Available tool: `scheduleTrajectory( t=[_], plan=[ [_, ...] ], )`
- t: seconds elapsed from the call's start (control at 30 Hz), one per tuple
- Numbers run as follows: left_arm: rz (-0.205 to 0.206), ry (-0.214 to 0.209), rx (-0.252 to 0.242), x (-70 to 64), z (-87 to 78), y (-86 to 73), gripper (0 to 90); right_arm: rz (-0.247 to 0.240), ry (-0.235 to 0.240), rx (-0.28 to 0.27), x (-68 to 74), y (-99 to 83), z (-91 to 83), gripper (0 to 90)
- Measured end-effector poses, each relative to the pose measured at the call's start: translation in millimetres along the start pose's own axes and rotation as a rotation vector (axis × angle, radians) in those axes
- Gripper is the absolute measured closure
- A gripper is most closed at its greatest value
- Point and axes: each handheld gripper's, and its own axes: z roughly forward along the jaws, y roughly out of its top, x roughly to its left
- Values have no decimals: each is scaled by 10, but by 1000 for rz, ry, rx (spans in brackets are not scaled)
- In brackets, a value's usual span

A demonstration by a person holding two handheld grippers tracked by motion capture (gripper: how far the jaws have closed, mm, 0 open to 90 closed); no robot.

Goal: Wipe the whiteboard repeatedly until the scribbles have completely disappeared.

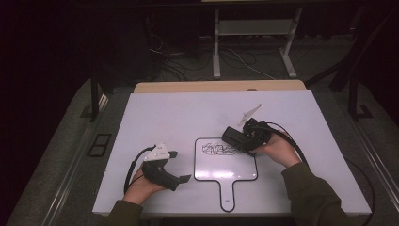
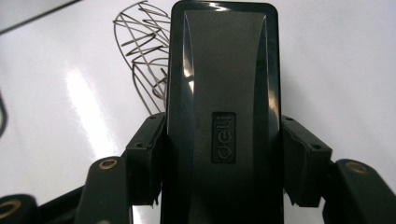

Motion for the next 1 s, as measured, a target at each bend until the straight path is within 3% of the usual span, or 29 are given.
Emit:
scheduleTrajectory(
  t=[0.5, 0.83, 1.0],
  plan=[
    [2, 0, 5, -4, 9, -9, 0, -31, -58, 62, -4, 56, 267, 386],
    [0, -2, 11, -8, 18, -10, 0, -30, -47, 63, 32, 65, 276, 386],
    [4, -4, 15, -9, 25, -10, 0, -62, -46, 69, 79, 87, 288, 386]
  ],
)
